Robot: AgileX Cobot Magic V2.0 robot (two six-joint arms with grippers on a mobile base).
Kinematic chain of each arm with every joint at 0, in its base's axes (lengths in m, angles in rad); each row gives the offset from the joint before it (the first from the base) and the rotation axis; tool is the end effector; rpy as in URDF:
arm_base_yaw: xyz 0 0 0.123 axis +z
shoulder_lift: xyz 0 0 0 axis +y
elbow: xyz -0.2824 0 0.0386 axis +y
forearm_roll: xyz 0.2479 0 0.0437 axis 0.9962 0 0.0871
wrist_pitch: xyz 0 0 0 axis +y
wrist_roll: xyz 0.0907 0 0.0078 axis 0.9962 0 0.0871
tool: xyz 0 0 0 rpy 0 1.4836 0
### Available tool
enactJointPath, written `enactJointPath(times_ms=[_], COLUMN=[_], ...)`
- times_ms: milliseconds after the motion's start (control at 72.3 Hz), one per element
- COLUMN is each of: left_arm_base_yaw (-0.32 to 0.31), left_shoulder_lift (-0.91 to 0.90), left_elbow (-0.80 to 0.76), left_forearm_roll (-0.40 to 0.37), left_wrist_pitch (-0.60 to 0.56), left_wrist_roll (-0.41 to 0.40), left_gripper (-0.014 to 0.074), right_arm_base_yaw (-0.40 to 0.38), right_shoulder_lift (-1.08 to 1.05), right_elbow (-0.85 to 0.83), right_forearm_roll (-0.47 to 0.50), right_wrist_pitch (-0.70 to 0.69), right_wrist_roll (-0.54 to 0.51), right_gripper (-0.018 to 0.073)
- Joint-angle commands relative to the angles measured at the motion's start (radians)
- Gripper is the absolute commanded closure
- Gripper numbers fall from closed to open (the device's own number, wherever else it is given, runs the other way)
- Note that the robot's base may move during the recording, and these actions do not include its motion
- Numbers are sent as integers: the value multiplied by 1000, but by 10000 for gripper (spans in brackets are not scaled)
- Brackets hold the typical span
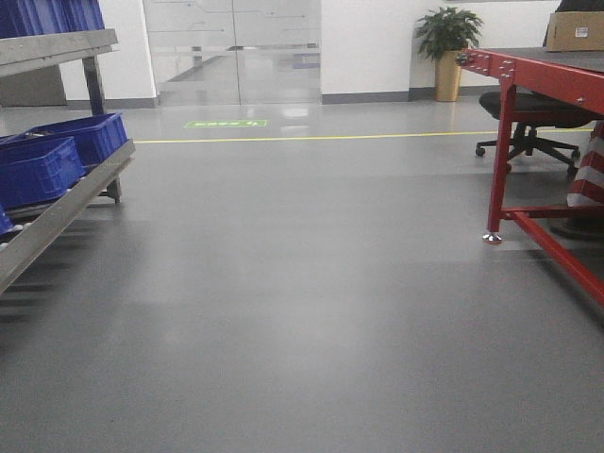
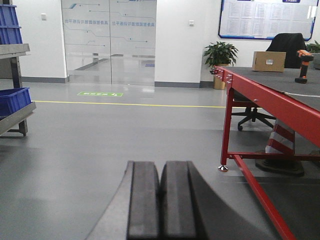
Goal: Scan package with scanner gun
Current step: 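Drive the base forward and turn toward the red-framed felt table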
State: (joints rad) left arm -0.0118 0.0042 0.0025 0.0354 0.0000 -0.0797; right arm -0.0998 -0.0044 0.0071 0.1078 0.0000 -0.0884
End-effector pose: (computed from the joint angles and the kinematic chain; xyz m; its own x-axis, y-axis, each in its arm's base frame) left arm 0.0567 -0.0007 0.2120 0.0798 -0.0452 -0.9958 0.0153 0.9989 -0.0441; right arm 0.0559 -0.0056 0.2109 0.0859 0.0109 -0.9962 0.0980 0.9950 0.0193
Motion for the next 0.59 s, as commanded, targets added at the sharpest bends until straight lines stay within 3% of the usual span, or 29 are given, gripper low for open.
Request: enactJointPath(times_ms=[0, 581], left_arm_base_yaw=[-5, -5], left_shoulder_lift=[-4, -4], left_elbow=[-3, -3], left_forearm_roll=[-6, -6], left_wrist_pitch=[-18, -18], left_wrist_roll=[0, 0], left_gripper=[707, 707], right_arm_base_yaw=[1, 1], right_shoulder_lift=[4, 4], right_elbow=[-7, -7], right_forearm_roll=[6, 6], right_wrist_pitch=[-23, -23], right_wrist_roll=[-8, -8], right_gripper=[727, 727])
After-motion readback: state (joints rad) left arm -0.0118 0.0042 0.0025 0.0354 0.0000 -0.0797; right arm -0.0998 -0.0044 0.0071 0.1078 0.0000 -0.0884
